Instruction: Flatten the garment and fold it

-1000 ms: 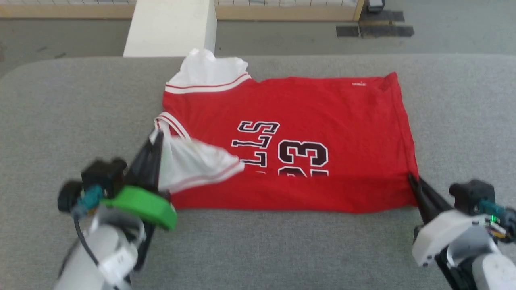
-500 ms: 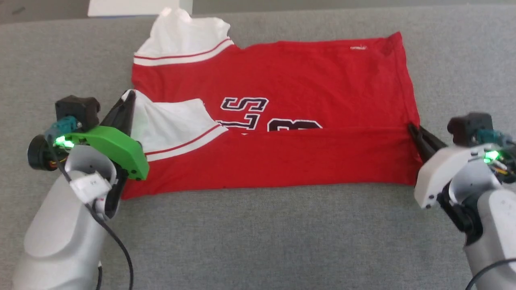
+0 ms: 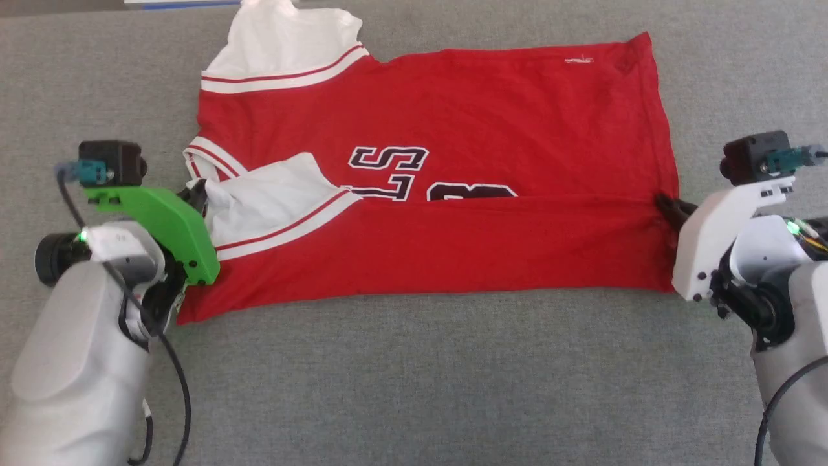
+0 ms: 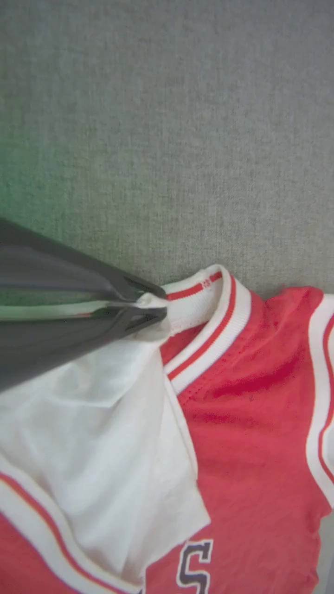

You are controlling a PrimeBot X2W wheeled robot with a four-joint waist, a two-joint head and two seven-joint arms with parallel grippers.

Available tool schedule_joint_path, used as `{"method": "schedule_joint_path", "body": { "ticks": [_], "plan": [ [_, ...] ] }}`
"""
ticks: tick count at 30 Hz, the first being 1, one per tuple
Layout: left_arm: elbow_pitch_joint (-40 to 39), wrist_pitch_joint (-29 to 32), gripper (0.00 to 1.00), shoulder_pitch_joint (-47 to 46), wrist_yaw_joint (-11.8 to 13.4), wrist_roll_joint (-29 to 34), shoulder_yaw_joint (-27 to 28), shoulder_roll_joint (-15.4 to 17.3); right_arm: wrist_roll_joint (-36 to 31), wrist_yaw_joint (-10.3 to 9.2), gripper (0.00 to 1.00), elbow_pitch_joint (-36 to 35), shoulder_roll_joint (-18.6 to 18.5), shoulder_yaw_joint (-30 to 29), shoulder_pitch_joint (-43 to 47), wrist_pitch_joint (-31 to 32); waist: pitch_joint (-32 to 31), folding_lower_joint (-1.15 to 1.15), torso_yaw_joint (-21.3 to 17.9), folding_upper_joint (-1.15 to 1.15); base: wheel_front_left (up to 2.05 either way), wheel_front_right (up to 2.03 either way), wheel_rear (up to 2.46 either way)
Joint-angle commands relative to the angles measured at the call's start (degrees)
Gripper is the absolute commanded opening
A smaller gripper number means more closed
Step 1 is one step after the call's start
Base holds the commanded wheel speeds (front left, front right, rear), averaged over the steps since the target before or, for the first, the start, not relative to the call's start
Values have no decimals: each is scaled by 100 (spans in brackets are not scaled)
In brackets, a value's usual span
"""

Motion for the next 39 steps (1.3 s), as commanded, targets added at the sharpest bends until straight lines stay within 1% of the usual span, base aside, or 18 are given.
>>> {"method": "schedule_joint_path", "body": {
  "ticks": [1,4,7,9,11,13,16,21,24,26,29,34,36,39],
  "plan": [
    [28,-244,100,264,114,63,55,-6,31,-11,100,-35,64,-78,200,-13,-156,0,72,0,0,0,0],
    [-205,-959,100,473,232,247,137,-34,-5,-11,100,-263,173,-233,457,-315,-368,0,127,0,0,0,0],
    [-469,-1820,100,793,353,479,212,-57,-75,-11,100,-521,324,-419,809,-882,-604,0,182,0,0,0,0],
    [-629,-2275,100,1066,459,560,261,-125,-159,-11,100,-662,450,-544,1052,-1323,-750,0,199,0,0,0,0],
    [-794,-2593,100,1383,549,577,300,-205,-251,-11,100,-775,564,-600,1292,-1780,-880,0,196,0,0,0,0],
    [-949,-2784,100,1702,603,564,309,-271,-273,-11,100,-860,692,-631,1517,-2211,-987,0,179,0,0,0,0],
    [-1133,-2893,100,2139,691,519,308,-348,-334,-11,100,-975,828,-642,1810,-2843,-1113,0,147,0,0,0,0],
    [-1337,-2646,100,2670,865,409,242,-434,-503,-11,100,-1063,980,-610,2197,-3844,-1269,0,54,0,0,0,0],
    [-1370,-2369,100,2791,983,323,226,-458,-591,-11,100,-1030,1032,-579,2297,-4275,-1303,0,-26,0,0,0,0],
    [-1385,-2140,100,2804,1125,256,259,-474,-632,-11,100,-995,1057,-528,2321,-4502,-1304,0,-100,0,0,0,0],
    [-1276,-1823,100,2722,1304,123,352,-488,-686,-11,100,-939,1074,-456,2315,-4650,-1288,0,-206,0,0,0,0],
    [-1048,-961,100,2573,1731,-55,395,-492,-730,-11,100,-880,1085,-329,2261,-4708,-1261,0,-405,0,0,0,0],
    [-1041,-593,100,2557,1836,-153,377,-491,-738,-11,100,-877,1086,-297,2238,-4718,-1249,0,-474,0,0,0,0],
    [-1080,-79,100,2587,1858,-274,281,-434,-722,-11,100,-863,1087,-267,2229,-4732,-1239,0,-550,0,0,0,0]
  ]
}}
